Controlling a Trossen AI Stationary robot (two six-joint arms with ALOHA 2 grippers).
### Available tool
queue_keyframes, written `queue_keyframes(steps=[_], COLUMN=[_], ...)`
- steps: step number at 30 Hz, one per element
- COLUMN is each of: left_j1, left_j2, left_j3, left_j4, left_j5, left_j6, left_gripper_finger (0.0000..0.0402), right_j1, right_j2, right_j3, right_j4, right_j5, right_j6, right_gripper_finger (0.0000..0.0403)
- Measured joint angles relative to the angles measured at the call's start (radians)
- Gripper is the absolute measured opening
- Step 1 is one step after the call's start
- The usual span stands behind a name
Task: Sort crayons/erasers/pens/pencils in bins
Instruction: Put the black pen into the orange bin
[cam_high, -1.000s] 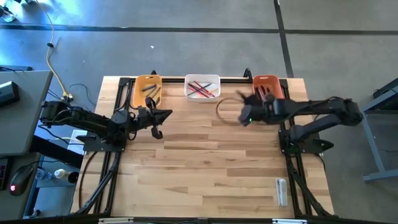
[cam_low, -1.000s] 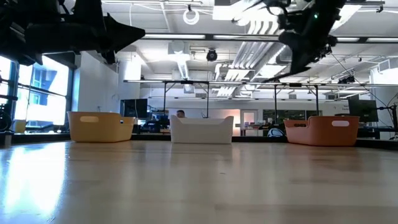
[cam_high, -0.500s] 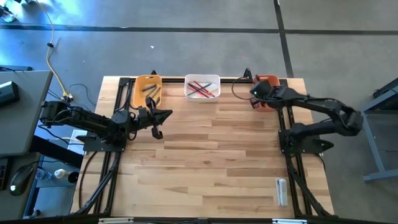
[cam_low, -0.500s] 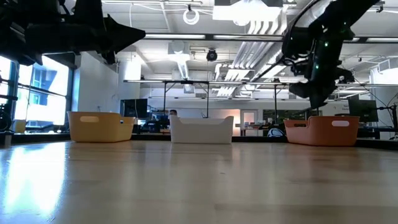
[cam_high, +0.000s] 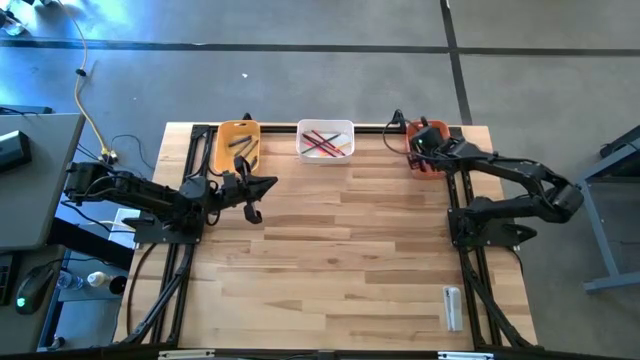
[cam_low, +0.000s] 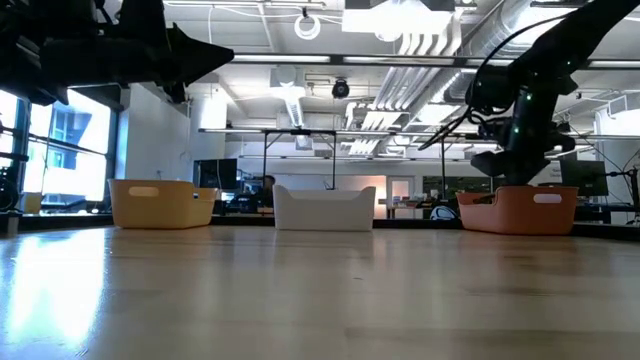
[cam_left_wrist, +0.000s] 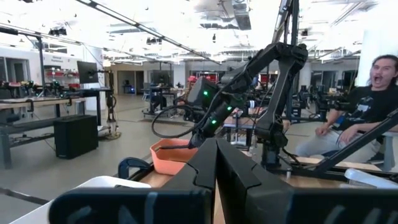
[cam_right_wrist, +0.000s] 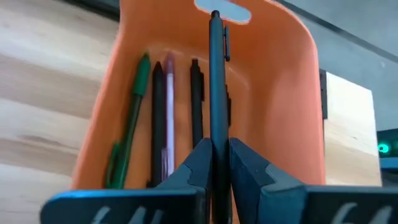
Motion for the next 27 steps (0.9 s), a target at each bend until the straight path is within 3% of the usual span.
queue_keyframes(steps=[6,19,27], left_j1=[0.000,0.000,0.000], left_j2=[0.000,0.000,0.000], left_j3=[0.000,0.000,0.000], left_j4=[0.000,-0.015,-0.015], left_j5=[0.000,0.000,0.000], left_j6=[0.007,0.007,0.007], left_gripper_finger=[0.0000,0.0000,0.0000], right_j1=[0.000,0.000,0.000], right_j2=[0.036,0.268,0.278], right_j3=[-0.002,-0.002,0.000], right_j4=[0.024,0.129,0.136], right_j5=[-0.023,-0.030,-0.030], right_j6=[0.043,0.045,0.046], right_gripper_finger=[0.0024,0.0024,0.0048])
